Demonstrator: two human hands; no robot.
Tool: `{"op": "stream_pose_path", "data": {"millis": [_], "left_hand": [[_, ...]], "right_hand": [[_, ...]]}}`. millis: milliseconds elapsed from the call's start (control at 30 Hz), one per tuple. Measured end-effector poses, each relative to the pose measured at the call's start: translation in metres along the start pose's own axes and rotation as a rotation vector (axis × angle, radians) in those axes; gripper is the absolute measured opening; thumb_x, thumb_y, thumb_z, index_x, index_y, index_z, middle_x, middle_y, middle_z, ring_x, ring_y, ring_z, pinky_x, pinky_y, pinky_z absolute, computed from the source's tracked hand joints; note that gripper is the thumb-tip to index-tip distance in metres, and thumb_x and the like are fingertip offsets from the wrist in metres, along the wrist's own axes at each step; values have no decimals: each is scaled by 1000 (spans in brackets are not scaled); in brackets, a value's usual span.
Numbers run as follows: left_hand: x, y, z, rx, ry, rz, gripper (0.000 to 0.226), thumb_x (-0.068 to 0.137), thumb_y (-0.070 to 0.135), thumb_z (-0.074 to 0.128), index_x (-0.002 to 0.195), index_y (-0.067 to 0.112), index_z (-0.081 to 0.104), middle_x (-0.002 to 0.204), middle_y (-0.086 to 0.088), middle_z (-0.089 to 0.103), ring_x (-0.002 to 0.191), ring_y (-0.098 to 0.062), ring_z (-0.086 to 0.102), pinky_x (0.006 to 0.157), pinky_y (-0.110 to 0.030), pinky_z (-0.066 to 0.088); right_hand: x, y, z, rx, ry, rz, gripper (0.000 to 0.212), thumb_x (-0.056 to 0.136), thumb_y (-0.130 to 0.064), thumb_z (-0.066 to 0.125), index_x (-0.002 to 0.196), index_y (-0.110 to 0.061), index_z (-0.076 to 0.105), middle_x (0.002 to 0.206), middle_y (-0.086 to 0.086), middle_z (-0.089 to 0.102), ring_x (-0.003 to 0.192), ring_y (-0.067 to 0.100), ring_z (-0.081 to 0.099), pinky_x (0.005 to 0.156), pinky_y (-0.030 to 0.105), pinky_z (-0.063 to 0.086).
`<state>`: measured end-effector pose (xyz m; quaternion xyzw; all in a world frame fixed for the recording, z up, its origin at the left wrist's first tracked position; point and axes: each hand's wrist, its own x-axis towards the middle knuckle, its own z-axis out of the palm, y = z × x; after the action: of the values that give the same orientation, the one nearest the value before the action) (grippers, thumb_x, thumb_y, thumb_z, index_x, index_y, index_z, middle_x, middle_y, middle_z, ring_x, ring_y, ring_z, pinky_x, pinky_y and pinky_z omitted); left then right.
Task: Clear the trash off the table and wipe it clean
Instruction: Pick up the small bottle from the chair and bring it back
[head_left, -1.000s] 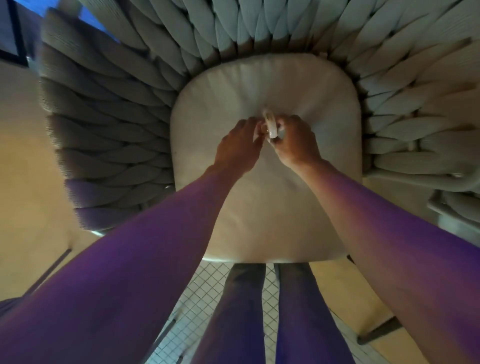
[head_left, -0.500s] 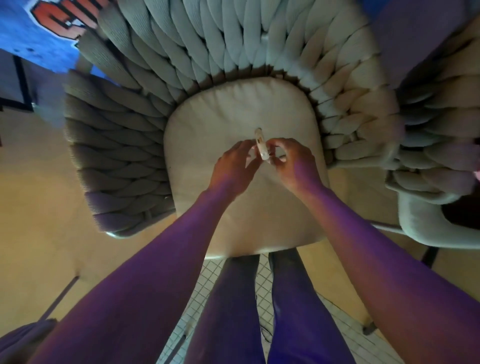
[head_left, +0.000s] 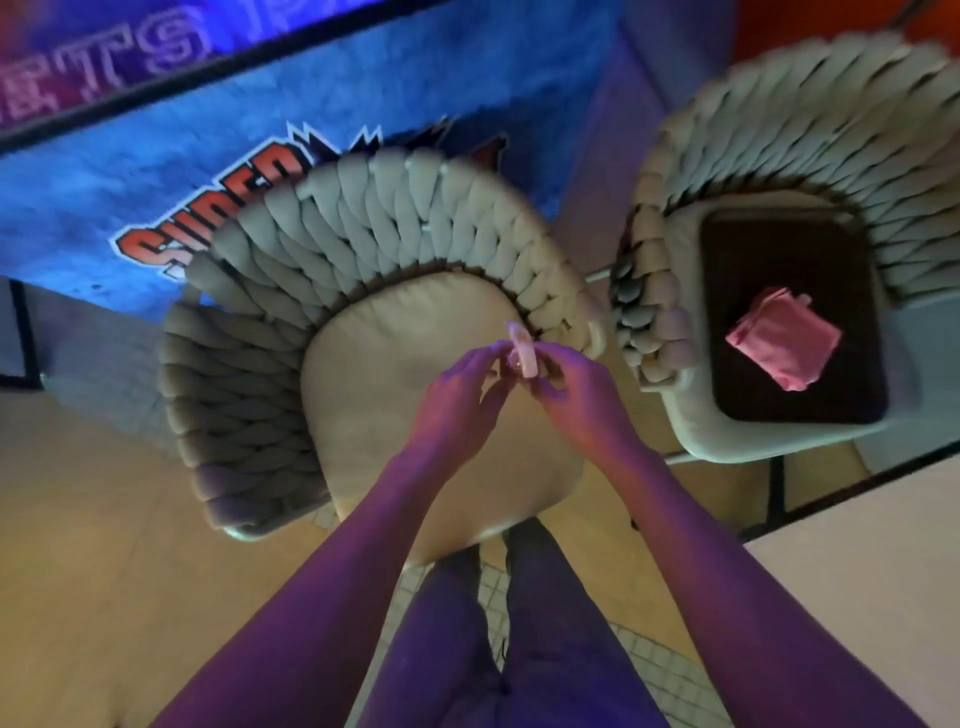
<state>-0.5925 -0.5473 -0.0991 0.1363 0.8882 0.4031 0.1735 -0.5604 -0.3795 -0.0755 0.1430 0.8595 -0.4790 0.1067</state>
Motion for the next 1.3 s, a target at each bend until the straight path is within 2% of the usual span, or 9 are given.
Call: {"op": "stream_pose_path", "data": {"millis": [133,300,467,600,667,800,933,1067,1300], "left_hand": [[-15,35,-13,-17,-20,117,42,97,24,63,138,27,56,124,3,66,105,-17,68,85,-44,59],[-30,68,-21,-1,-74,236,42,97,29,59,139,25,54,126,1,65,107,-19,68,86,-45,58],[-43,103,-20,10,-155,387,46,96,20,61,141,28,49,133,2,62,113,-17,65,88,-44,58],[-57,135,-7,15,-220,498,51,93,17,60,142,26,49,133,-1,64,113,-17,65,91,-42,57],[-63,152,2,11,-266,536,49,93,22,57,140,32,48,130,0,66,111,-15,67,91,-42,57],[-80,191,28,36,-373,621,45,97,29,54,142,29,49,129,8,65,110,-10,66,91,-39,56],[-106,231,64,44,-477,713,44,99,31,52,141,38,45,129,11,65,107,-8,66,90,-36,57],[-129,259,104,80,-546,749,43,102,26,54,144,32,49,129,15,66,103,-5,68,87,-37,58],[-202,328,190,126,-679,833,41,104,30,51,145,35,46,131,21,63,106,-2,66,88,-39,57]], "right_hand": [[-32,-18,-24,65,81,27,25,90,-31,72,115,-33,69,104,-13,73,97,4,68,83,33,57],[-75,-33,-45,173,169,36,26,94,-21,68,117,-30,68,107,-16,71,100,-5,65,82,15,51],[-121,-37,-64,212,328,67,35,93,-12,67,127,-20,65,115,-5,71,106,7,65,81,6,47],[-163,-33,-78,267,487,103,37,91,-11,69,125,-23,66,115,-8,71,107,6,66,94,24,52],[-183,-29,-86,287,548,137,36,90,-13,70,124,-27,66,113,-12,71,104,5,67,93,28,54],[-229,-13,-110,323,669,208,32,90,-13,70,118,-27,68,108,-16,71,95,1,67,84,21,51],[-280,11,-133,363,760,250,32,90,-10,69,115,-29,67,105,-19,70,87,-11,63,73,3,42],[-330,32,-155,391,818,262,29,90,-10,70,109,-31,66,101,-23,69,86,-6,66,72,5,44],[-440,95,-200,426,933,303,28,90,-10,68,110,-29,64,104,-18,70,88,-7,66,73,7,45]]}}
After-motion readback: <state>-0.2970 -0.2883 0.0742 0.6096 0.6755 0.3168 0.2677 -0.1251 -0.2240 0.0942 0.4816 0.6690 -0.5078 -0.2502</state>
